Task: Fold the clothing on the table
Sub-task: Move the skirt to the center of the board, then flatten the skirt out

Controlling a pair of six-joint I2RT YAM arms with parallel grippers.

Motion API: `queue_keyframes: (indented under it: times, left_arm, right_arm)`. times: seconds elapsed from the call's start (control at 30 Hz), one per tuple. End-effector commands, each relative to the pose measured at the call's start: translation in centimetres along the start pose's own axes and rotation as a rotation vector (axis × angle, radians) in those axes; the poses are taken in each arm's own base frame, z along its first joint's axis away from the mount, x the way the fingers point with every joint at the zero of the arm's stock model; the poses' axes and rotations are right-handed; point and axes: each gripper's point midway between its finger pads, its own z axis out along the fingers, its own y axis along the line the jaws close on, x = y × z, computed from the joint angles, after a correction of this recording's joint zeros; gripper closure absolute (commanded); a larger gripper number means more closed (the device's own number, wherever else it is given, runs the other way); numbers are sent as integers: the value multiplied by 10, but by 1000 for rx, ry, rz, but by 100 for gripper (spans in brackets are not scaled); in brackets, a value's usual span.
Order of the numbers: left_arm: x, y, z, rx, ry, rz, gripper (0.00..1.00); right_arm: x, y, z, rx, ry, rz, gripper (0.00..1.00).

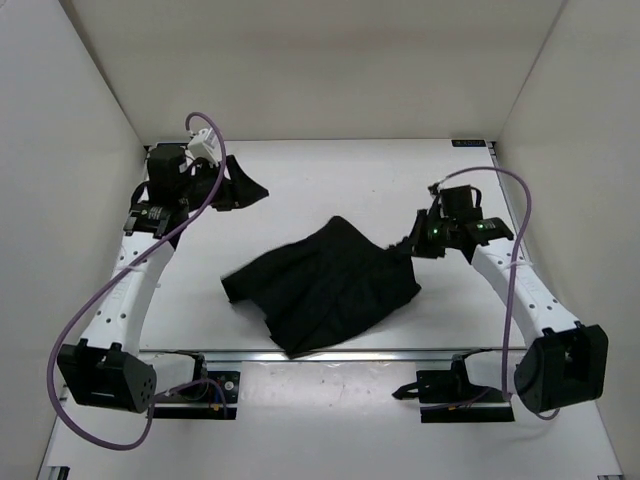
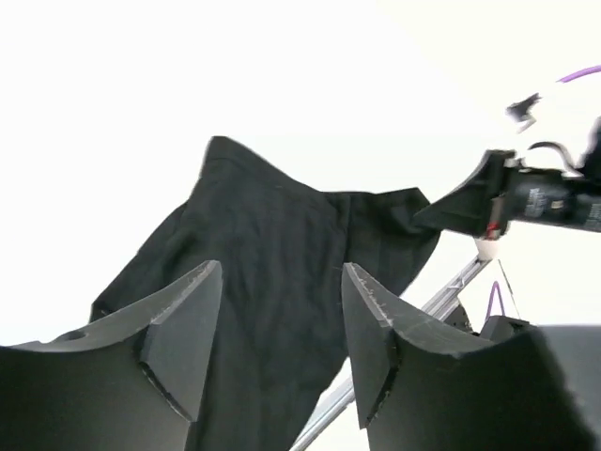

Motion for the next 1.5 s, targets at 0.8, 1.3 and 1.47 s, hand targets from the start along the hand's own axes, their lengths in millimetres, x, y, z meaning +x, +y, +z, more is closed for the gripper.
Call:
queue_keyframes:
  times: [0.8, 1.3, 1.47]
  left_arm:
    - [157, 63, 286, -122, 614, 219, 18]
    - [197, 32, 271, 72, 727, 65, 100]
    - [55, 36, 248, 11, 370, 74, 100]
  right_arm:
    - [34, -46, 38, 115, 155, 104, 100]
    - [35, -49, 38, 116, 163, 103, 100]
    - [-51, -8, 48, -63, 64, -6, 99]
